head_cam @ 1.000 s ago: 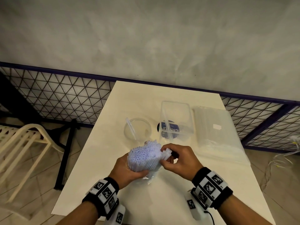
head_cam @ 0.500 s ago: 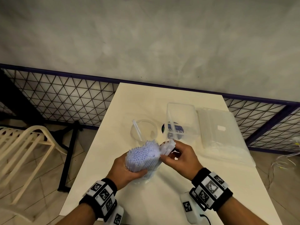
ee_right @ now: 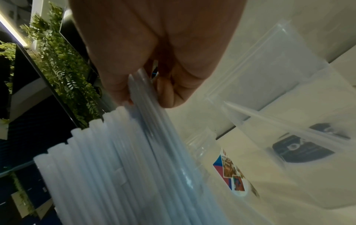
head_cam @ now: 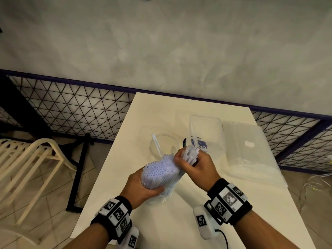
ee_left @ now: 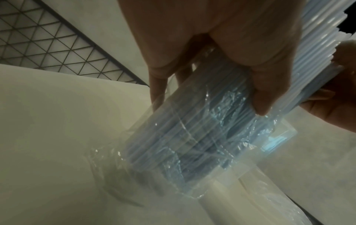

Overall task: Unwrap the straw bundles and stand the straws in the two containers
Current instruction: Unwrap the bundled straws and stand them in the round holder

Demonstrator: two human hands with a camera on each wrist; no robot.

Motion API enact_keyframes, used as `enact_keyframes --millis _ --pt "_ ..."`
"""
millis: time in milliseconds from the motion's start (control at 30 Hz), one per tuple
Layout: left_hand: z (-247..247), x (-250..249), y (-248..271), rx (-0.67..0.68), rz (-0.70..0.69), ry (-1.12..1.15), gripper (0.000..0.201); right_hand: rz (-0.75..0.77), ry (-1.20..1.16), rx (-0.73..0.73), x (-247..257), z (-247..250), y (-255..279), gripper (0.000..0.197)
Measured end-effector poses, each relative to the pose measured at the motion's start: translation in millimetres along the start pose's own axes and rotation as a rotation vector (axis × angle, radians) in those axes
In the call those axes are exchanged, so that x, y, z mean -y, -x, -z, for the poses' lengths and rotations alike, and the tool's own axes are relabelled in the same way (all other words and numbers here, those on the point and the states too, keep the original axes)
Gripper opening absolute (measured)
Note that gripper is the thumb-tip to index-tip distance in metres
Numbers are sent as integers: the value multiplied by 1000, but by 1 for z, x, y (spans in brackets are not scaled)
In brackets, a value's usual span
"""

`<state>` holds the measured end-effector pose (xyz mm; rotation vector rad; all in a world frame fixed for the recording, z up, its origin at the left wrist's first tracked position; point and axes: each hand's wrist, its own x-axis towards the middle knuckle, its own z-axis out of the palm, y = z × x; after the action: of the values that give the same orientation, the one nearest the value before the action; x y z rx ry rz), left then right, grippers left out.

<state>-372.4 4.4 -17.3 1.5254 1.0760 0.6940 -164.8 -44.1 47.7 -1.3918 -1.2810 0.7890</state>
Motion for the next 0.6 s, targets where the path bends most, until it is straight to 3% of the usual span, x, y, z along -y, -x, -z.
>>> enact_keyframes --millis 100,167,367,600 --pt "5 -2 0 -7 -5 -4 56 55 60 -21 3 2 -6 9" --pt "8 -3 1 -3 -12 -10 54 32 65 -23 3 1 -8 6" --pt "10 -2 3 -13 -28 -5 52 -38 227 8 -3 -5 -14 21" --pt "16 2 2 -27 -9 8 54 84 276 -62 14 -7 -28 26"
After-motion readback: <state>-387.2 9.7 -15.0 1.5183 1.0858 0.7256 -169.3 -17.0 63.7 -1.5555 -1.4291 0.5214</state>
